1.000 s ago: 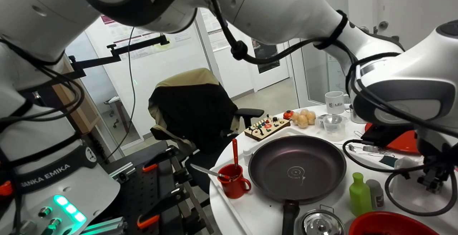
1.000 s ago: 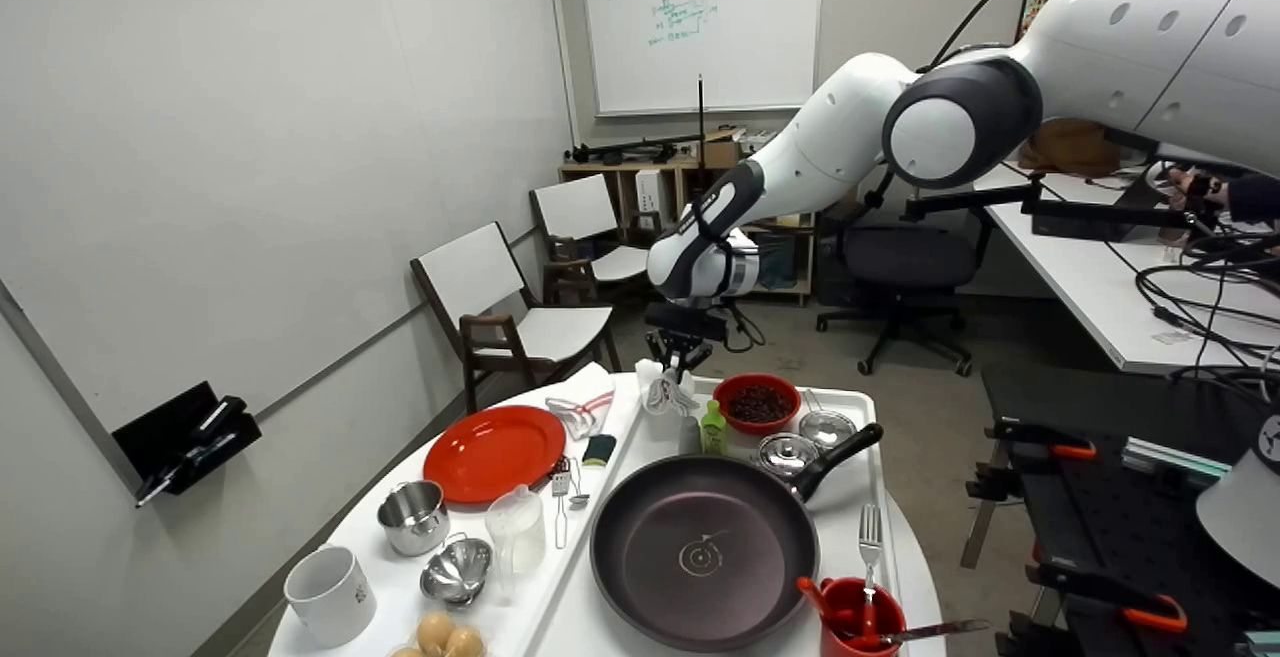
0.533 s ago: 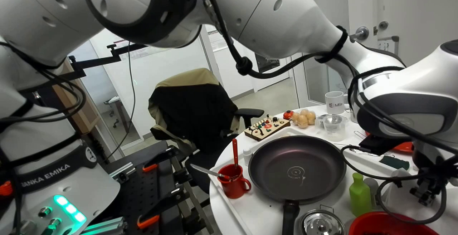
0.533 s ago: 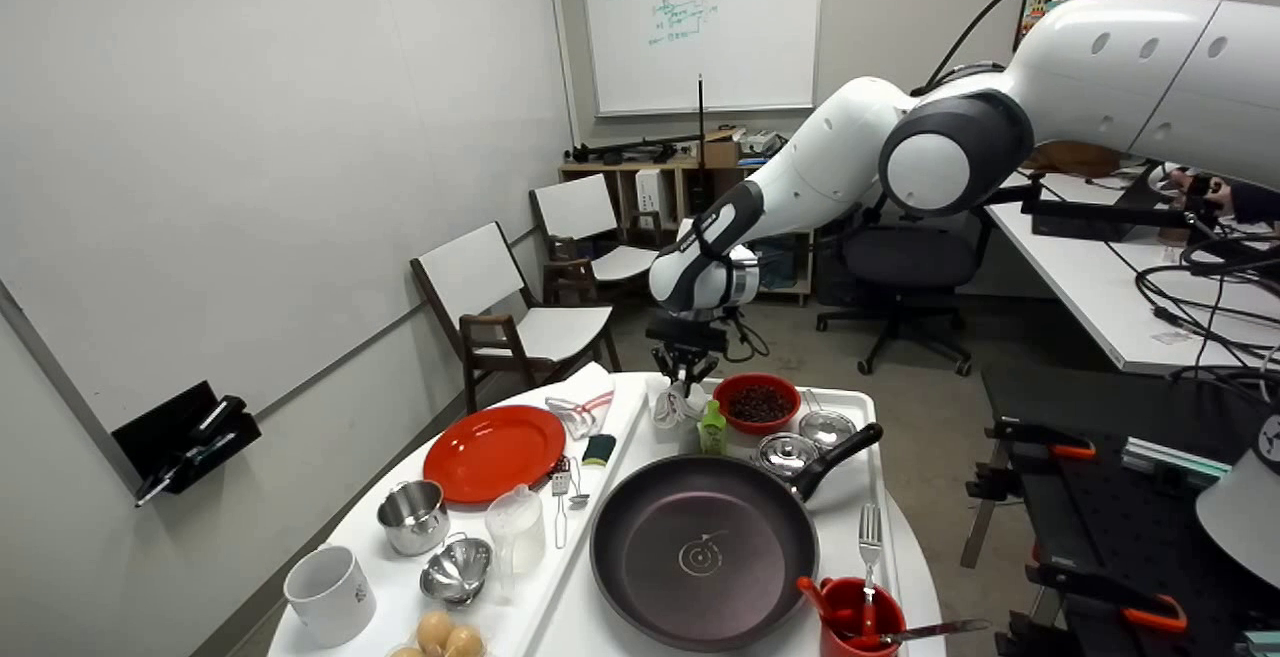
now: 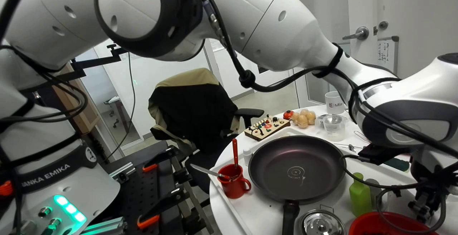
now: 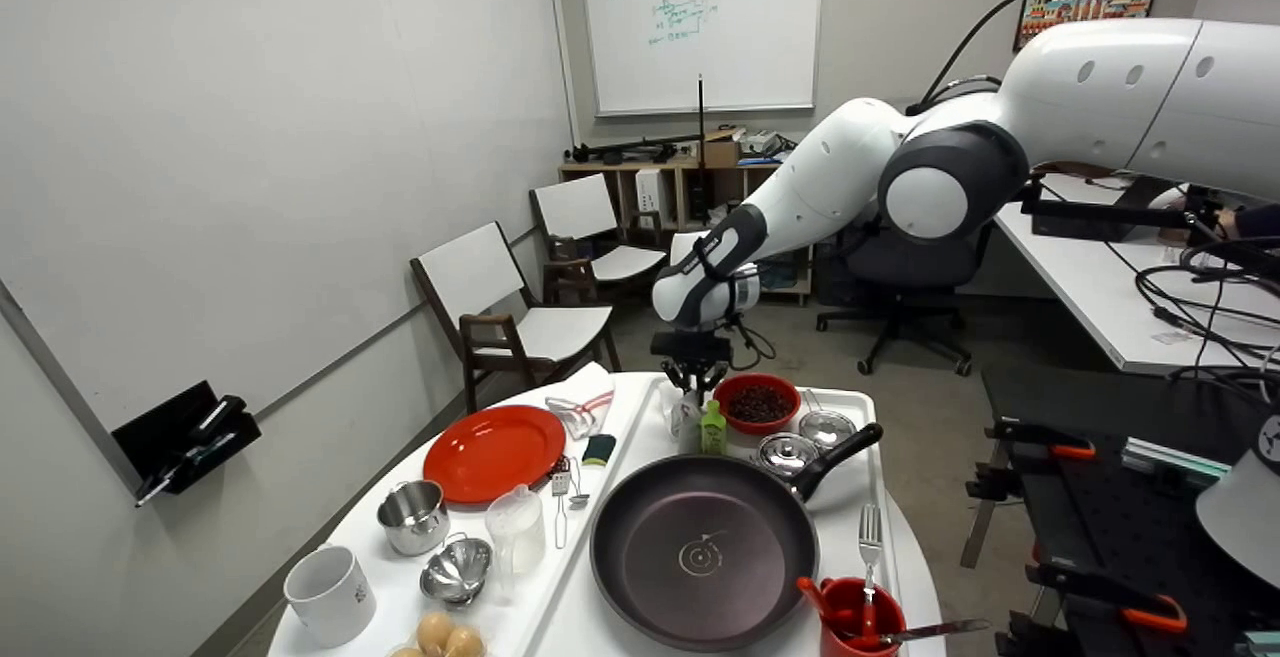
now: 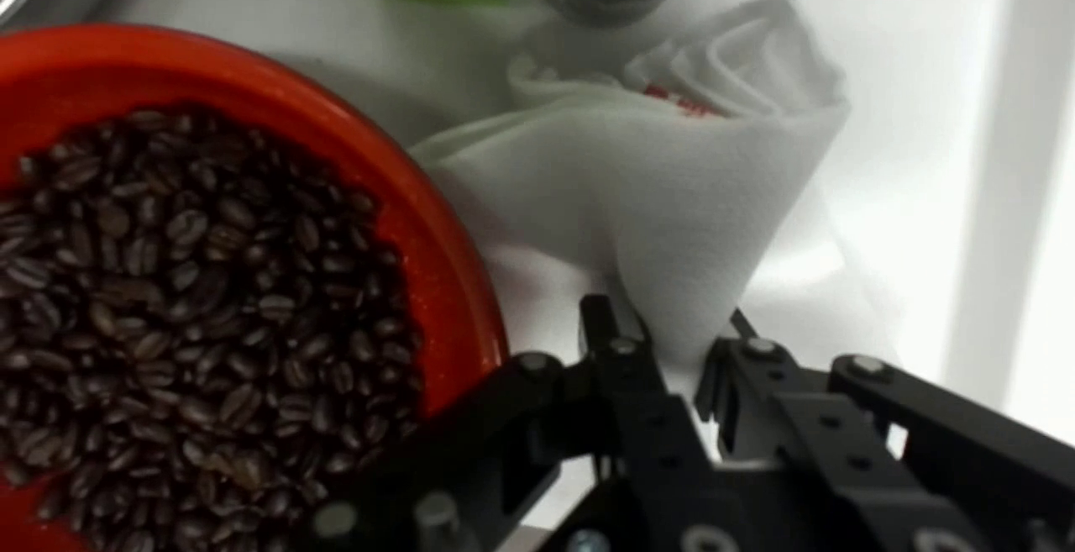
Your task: Wipe the pan with the towel
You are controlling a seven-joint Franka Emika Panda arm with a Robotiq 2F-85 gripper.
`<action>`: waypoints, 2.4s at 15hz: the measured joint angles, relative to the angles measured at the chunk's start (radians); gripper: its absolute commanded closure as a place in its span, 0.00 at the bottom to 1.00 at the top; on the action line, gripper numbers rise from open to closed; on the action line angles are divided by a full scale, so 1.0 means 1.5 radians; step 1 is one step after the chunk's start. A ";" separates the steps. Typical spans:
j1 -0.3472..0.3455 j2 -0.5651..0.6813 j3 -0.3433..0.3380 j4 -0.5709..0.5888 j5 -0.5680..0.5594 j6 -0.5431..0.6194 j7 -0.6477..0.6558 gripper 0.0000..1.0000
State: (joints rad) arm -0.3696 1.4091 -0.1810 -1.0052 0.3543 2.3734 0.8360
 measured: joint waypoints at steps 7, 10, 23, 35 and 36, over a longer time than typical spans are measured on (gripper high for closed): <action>0.023 0.035 -0.018 0.054 -0.059 -0.025 0.036 0.96; 0.031 0.036 -0.020 0.056 -0.078 -0.024 0.040 0.96; 0.043 0.036 -0.020 0.055 -0.098 -0.023 0.042 0.51; 0.044 0.037 -0.017 0.050 -0.098 -0.024 0.042 0.00; 0.044 0.037 -0.017 0.051 -0.098 -0.024 0.042 0.00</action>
State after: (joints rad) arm -0.3037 1.4640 -0.2060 -0.9293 0.2072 2.3378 0.8991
